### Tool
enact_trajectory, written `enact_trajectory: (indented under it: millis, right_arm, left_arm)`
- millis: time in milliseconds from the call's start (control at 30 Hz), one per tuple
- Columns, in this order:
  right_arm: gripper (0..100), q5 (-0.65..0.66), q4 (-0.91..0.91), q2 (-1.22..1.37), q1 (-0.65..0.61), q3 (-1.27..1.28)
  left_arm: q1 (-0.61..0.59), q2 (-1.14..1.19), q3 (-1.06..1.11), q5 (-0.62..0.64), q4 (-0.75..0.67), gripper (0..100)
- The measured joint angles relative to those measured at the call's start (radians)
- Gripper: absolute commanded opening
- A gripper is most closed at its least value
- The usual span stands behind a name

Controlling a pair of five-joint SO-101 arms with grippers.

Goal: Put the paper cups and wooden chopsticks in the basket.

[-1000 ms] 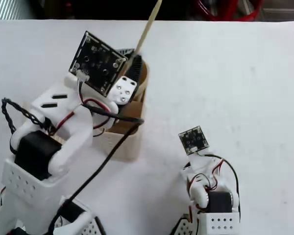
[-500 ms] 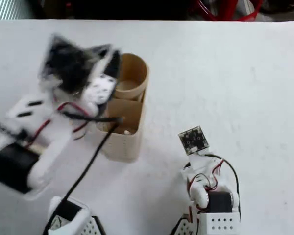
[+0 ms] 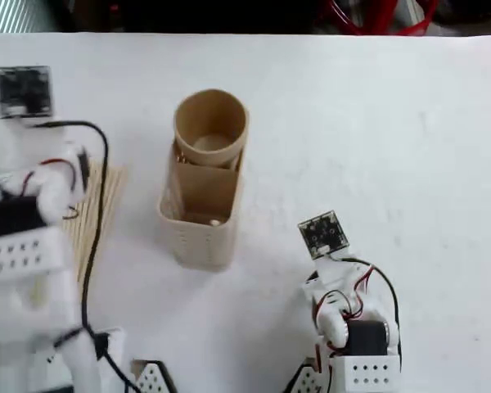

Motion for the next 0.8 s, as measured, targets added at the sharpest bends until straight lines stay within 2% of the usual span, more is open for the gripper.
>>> enact_trajectory:
  millis: [100,233,567,800]
  right_arm:
    - [5.3,0.000,0.000,0.000,0.000,0.000]
    - [5.3,0.000,0.000,0.000,0.000,0.000]
    - [5.3,0.000,0.000,0.000,0.000,0.000]
    - [5.3,0.000,0.000,0.000,0.000,0.000]
  left_arm:
    - [0.054,0.189,0.044,0.000,-0.072,13]
    - [0.097,0.376,0.044,0.000,-0.097,13]
    - [0.064,0.612,0.051,-0.052,-0.176,13]
    - [0.060,0.746,-0.063,-0.057,-0.126,13]
